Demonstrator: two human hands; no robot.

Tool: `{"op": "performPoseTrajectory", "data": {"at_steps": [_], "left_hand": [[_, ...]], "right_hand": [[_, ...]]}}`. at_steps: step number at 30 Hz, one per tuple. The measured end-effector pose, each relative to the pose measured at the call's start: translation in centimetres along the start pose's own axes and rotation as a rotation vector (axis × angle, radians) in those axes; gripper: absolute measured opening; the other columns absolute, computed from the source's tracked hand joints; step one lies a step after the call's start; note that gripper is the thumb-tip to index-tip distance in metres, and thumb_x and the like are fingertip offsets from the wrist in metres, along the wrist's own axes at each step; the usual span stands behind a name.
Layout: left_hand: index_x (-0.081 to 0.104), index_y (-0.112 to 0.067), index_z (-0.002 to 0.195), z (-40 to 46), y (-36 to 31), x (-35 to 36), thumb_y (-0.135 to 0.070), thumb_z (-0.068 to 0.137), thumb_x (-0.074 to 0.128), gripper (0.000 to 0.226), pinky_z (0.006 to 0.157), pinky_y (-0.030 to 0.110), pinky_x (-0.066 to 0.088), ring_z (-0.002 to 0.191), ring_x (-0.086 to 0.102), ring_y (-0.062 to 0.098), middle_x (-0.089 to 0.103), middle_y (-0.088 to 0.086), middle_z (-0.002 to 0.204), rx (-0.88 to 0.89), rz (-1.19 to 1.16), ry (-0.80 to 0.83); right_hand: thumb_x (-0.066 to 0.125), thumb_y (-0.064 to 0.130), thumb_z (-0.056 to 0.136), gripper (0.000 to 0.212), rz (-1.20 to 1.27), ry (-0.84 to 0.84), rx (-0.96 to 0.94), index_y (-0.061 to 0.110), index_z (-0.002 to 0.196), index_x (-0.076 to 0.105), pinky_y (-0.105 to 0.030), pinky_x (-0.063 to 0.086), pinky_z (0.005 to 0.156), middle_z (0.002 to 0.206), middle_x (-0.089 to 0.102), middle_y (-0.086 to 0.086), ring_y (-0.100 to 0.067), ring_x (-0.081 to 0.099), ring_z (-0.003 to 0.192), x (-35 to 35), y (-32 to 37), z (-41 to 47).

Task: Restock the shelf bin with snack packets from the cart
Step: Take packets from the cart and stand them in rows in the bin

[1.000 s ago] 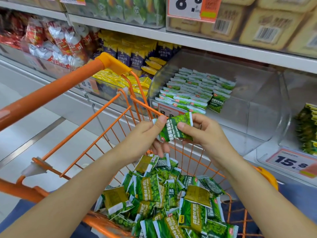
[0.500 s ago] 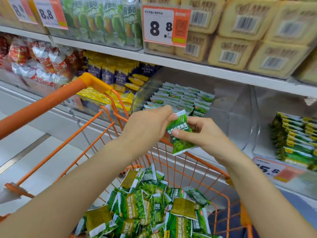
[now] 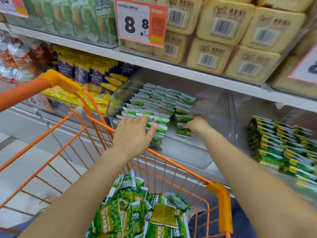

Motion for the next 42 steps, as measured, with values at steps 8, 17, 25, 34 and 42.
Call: {"op": "performPoseTrajectory", "data": {"at_steps": [8, 17, 25, 34, 42], "left_hand": [[0.063, -0.022, 0.119, 0.3, 0.2, 0.5, -0.047, 0.100, 0.033, 0.044, 0.097, 0.033, 0.033, 0.110, 0.053, 0.021, 0.064, 0.000, 0.115, 0.006, 0.026, -0.005], [0.063, -0.021, 0.118, 0.2, 0.1, 0.3, -0.046, 0.100, 0.033, 0.043, 0.097, 0.033, 0.032, 0.109, 0.054, 0.021, 0.065, 0.000, 0.113, 0.003, 0.020, -0.013], [0.044, -0.019, 0.139, -0.3, -0.1, -1.0, -0.043, 0.100, 0.041, 0.047, 0.106, 0.037, 0.031, 0.131, 0.038, 0.023, 0.049, 0.003, 0.139, -0.018, -0.220, 0.078], [0.055, -0.029, 0.094, -9.4, -2.5, -0.6, -0.042, 0.099, 0.039, 0.021, 0.063, 0.033, 0.045, 0.072, 0.054, 0.016, 0.052, -0.011, 0.070, 0.278, -0.034, 0.455], [0.053, -0.023, 0.124, -12.2, 1.7, 5.3, -0.048, 0.100, 0.039, 0.038, 0.075, 0.030, 0.041, 0.103, 0.057, 0.021, 0.063, 0.003, 0.117, 0.142, 0.099, 0.795]], "right_hand": [[0.066, 0.015, 0.085, 0.030, -0.024, -0.202, 0.098, -0.003, 0.092, 0.043, -0.026, 0.044, 0.070, 0.089, 0.045, -0.029, -0.015, 0.052, 0.098, 0.2, -1.3, 5.8], [0.079, 0.018, 0.078, 0.084, 0.107, -0.158, 0.019, 0.006, 0.142, 0.026, -0.042, 0.049, 0.097, 0.140, 0.046, -0.015, -0.033, 0.053, 0.122, 1.0, -0.1, 4.8], [0.060, 0.027, 0.092, 0.053, -0.059, -0.214, -0.136, -0.001, 0.133, 0.041, -0.036, 0.044, 0.081, 0.115, 0.054, -0.016, -0.031, 0.054, 0.114, -2.6, 3.4, -5.9], [0.058, 0.033, 0.091, 0.016, -0.461, 0.144, -0.841, 0.031, 0.105, 0.065, -0.035, 0.051, 0.074, 0.081, 0.065, 0.012, -0.013, 0.063, 0.079, 5.1, 4.4, -21.8], [0.057, 0.018, 0.092, 0.063, -1.349, 0.925, -0.873, 0.021, 0.148, 0.028, -0.040, 0.049, 0.082, 0.143, 0.041, -0.013, -0.032, 0.047, 0.122, 18.0, -6.4, -25.1]]}}
Point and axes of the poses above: each hand's wrist, its own z-axis towards the middle knuckle, its own x-axis out of the palm, y = z × x, the point moved 9 cm from there along z, towards the middle knuckle
